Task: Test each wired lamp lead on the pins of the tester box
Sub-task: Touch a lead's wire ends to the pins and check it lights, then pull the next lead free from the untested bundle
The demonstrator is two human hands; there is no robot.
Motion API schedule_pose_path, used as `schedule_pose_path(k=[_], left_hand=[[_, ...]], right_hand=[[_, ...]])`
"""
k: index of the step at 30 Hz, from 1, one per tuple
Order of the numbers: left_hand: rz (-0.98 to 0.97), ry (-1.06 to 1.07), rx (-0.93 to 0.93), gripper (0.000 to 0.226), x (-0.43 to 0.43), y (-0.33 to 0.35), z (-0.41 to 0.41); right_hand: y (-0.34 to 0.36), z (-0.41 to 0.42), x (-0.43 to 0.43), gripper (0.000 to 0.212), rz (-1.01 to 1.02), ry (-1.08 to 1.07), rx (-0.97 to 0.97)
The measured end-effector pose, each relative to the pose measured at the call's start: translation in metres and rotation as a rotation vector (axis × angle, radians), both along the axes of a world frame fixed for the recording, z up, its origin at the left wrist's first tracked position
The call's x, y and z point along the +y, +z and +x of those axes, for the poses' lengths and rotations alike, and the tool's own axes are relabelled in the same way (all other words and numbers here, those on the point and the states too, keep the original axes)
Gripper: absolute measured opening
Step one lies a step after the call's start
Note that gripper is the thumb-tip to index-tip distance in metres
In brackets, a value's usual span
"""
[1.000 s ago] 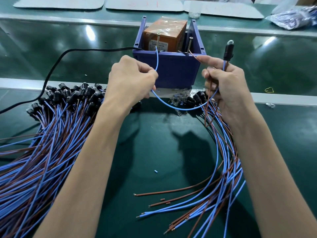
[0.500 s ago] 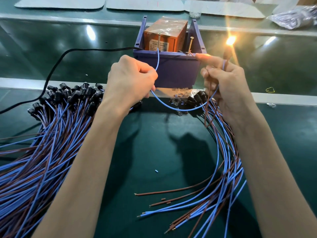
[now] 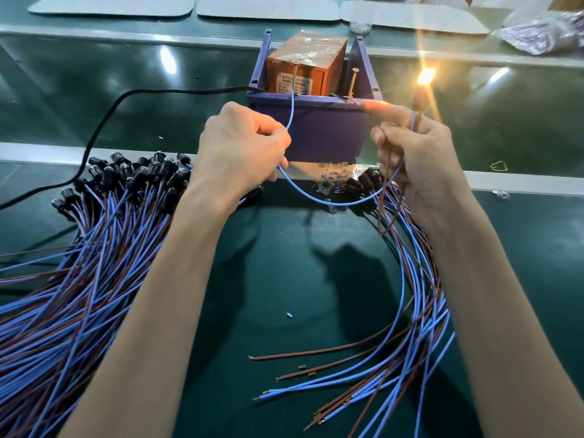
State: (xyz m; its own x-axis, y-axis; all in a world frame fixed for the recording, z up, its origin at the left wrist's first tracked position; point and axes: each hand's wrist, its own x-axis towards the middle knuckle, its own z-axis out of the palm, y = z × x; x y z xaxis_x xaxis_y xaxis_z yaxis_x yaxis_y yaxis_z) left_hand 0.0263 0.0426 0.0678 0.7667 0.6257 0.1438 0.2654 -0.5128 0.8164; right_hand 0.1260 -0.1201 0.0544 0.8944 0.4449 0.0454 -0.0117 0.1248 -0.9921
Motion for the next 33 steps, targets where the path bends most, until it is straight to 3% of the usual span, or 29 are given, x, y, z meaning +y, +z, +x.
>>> schedule_pose_path(k=[7, 12, 15, 20, 24, 27, 33], left_hand=[[0.006, -0.063, 0.063, 0.023, -0.001, 0.009, -0.007], [0.124, -0.429, 0.577, 0.019, 0.001, 0.019, -0.019], [0.222, -0.53, 0.778, 0.033, -0.001, 0.02, -0.021], [0.429, -0.654, 0.663, 0.036, -0.012, 0.02, -0.016], [0.545, -0.793, 0.629, 0.048, -0.035, 0.007, -0.006], [0.53, -0.825, 0.663, 0.055, -0.047, -0.002, -0.004], [0.472, -0.831, 0.662, 0.045, -0.047, 0.013, -0.011]], right_hand=[[0.003, 0.0, -0.004, 0.035, -0.081, 0.129, 0.008], [0.006, -0.008, -0.008, 0.031, -0.393, 0.384, -0.1], [0.005, -0.011, -0.005, 0.028, -0.52, 0.4, -0.105], [0.009, -0.013, -0.007, 0.031, -0.543, 0.501, -0.042], [0.011, -0.013, -0.005, 0.042, -0.536, 0.412, -0.066], [0.013, -0.011, -0.005, 0.048, -0.538, 0.332, -0.085], [0.011, -0.004, -0.006, 0.047, -0.568, 0.18, -0.139]])
